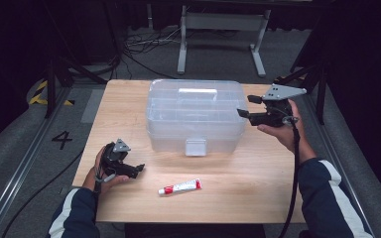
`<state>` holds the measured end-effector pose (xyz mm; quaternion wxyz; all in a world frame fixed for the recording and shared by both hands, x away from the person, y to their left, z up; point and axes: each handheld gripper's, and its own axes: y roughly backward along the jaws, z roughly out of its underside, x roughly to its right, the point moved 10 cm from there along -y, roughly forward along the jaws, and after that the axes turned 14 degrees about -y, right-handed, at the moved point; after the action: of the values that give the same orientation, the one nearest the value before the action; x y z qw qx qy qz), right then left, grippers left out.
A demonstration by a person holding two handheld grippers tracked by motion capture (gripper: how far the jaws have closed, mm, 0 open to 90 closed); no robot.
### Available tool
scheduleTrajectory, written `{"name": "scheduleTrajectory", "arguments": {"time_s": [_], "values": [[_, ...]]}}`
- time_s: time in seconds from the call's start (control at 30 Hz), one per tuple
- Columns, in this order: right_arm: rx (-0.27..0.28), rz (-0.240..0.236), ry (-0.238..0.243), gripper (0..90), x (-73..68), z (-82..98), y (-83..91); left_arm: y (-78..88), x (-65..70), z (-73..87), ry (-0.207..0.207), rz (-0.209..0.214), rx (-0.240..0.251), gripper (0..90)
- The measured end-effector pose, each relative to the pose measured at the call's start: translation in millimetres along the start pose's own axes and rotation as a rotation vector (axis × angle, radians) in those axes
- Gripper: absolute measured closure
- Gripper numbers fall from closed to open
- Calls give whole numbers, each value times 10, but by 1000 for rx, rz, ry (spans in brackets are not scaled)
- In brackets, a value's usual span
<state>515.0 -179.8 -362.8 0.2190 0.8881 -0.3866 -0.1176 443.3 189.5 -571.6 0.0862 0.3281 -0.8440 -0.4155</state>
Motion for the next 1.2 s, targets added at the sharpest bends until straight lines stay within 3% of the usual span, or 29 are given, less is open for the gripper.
{"name": "scheduleTrajectory", "arguments": {"time_s": [0.03,0.13,0.47,0.6,0.8,1.2], "values": [[10,15,14,409,-5,-54,-13,0,0,0,0,0,0,6],[11,0,9,419,-30,-116,-33,0,0,0,0,-1,0,6],[-47,-25,46,476,-156,-227,-255,0,1,0,2,-1,0,6],[-31,-33,42,506,-199,-270,-308,0,0,0,2,-1,0,6],[-56,-43,63,530,-265,-257,-414,0,1,0,2,-1,0,6],[-91,-56,59,598,-326,-284,-612,1,1,1,1,0,0,6]]}}
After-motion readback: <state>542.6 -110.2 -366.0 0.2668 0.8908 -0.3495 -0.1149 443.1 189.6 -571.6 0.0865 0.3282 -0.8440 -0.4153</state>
